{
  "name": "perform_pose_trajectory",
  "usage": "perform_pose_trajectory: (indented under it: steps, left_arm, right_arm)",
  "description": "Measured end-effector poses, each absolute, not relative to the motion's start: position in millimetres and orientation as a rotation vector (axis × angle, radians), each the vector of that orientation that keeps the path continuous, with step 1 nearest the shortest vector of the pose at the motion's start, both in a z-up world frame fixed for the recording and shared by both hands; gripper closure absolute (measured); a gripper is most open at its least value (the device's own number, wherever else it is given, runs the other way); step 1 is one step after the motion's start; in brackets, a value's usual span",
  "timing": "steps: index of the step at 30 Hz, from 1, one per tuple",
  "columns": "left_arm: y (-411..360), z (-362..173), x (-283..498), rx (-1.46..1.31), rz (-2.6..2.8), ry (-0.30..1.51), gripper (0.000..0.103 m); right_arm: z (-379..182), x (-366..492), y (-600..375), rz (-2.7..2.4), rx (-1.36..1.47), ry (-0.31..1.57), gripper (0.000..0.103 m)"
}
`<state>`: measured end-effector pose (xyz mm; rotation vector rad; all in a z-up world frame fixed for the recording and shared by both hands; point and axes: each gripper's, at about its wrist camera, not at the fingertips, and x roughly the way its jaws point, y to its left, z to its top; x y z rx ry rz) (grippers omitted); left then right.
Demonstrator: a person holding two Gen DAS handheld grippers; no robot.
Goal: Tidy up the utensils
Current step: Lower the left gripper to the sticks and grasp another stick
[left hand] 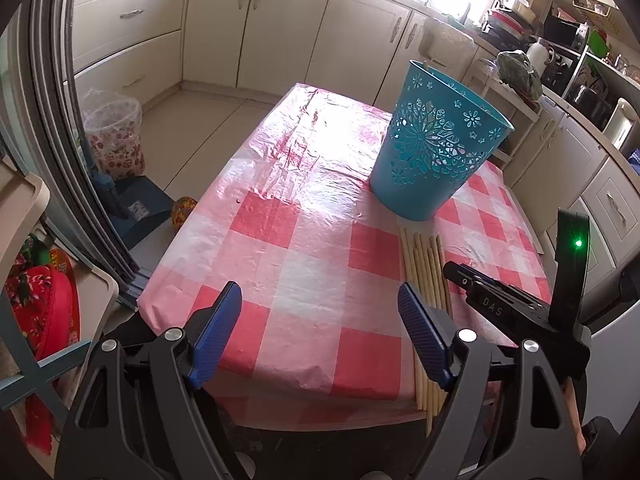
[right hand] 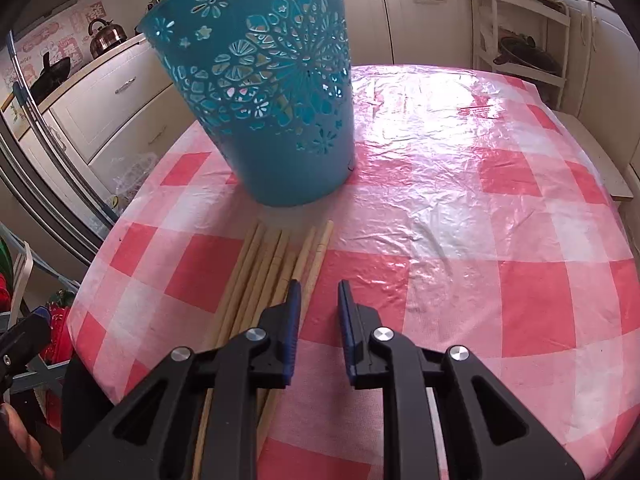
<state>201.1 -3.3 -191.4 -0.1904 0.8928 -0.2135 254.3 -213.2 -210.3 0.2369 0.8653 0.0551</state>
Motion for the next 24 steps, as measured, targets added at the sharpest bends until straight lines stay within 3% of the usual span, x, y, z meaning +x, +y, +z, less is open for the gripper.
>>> perform_pose_trajectory:
  steps: [5,8,24]
  left_arm:
    - [-10.9,-198.3,202.8,-0.172,-0.223,0.921,0.026]
    - [-23.0,-203.3,205.6,-0.13,-0.233,0.947,0.026]
    - [-94.6,-237.1,254.9,0.024,-0.228,1.055,0.026]
  right_arm:
    - [-213.6,250.4,-211.7,0.063,0.197,0.86,0.084]
    - [-213.4,249.1,-212.2,0.069,0.148,0.868,0.091]
    - [-218.4,225.2,-262.2,0.118,0.268,0.817,0.092]
